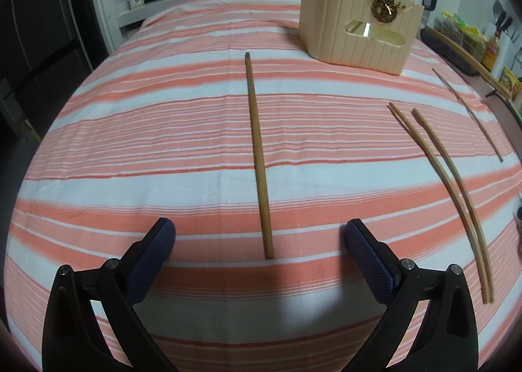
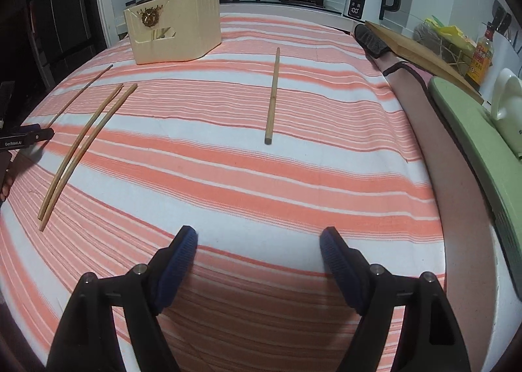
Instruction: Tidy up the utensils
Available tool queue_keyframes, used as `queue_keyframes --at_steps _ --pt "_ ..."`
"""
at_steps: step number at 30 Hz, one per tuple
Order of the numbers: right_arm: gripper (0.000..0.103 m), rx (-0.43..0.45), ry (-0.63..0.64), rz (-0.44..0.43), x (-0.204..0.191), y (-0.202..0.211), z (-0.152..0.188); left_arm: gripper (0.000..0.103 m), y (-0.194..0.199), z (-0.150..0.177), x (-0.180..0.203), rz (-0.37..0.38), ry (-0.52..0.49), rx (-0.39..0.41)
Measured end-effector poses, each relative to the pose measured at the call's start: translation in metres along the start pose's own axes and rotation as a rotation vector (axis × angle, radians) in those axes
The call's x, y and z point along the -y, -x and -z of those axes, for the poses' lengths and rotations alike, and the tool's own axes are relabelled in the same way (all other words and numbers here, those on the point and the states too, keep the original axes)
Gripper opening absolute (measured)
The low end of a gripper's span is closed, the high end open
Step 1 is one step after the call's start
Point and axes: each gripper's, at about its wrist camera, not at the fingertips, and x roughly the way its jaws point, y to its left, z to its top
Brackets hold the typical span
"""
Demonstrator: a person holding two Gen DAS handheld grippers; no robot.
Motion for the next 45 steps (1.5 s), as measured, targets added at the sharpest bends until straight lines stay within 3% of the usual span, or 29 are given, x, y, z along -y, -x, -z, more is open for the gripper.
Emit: queue_keyframes --at_steps 4,8,12,17,19,21,23,27,30,31,32,33,37,45 --pt "0.081 0.065 0.024 0.011 -0.01 0.009 -0.026 0.103 -0.001 -0.003 -0.001 0.036 -0.045 -0.037" --pt "0.081 0.119 -0.01 0.05 -0.008 -0.01 -0.039 0.103 0.007 0.008 -0.012 0.061 -0.067 -0.023" --pt "0.081 0.044 -0.043 0.057 -0.002 -0.038 -0.034 0.103 0.012 0.014 -0.012 0.031 -0.056 -0.038" --pt "0.08 0.042 -0.07 0.023 0.004 -0.038 -0.032 0.101 0.007 0.007 -0.01 0.006 -0.014 -0.029" --pt "0.079 0.04 -0.076 0.02 0.006 -0.037 -0.031 0.086 0.009 0.005 -0.005 0.016 -0.026 -0.011" --pt "0.077 0.041 -0.083 0.021 0.006 -0.037 -0.032 0.076 0.012 0.006 0.001 0.023 -0.042 0.005" --pt "0.068 0.045 -0.087 0.026 0.007 -0.037 -0.033 0.072 0.014 0.009 0.004 0.019 -0.039 0.016" --pt "0.061 0.05 -0.087 0.026 0.007 -0.04 -0.038 0.068 0.016 0.01 0.006 0.012 -0.029 0.026" --pt "0.045 0.056 -0.096 0.019 0.007 -0.045 -0.047 0.058 0.017 0.01 0.007 0.012 -0.027 0.036" --pt "0.033 0.057 -0.106 0.02 0.008 -0.047 -0.051 0.04 0.017 0.009 0.006 0.012 -0.025 0.044" --pt "0.014 0.058 -0.122 0.023 0.011 -0.049 -0.053 0.023 0.018 0.008 0.005 0.025 -0.023 0.053" --pt "0.007 0.058 -0.143 0.018 0.014 -0.05 -0.056 0.004 0.017 0.007 0.004 0.035 -0.019 0.053" --pt "0.006 0.093 -0.161 0.033 0.014 -0.038 -0.061 0.002 0.025 -0.001 -0.002 0.054 -0.011 0.07" --pt "0.006 0.26 -0.069 0.058 -0.012 0.051 -0.083 0.002 0.089 -0.018 -0.013 0.087 0.006 0.204"
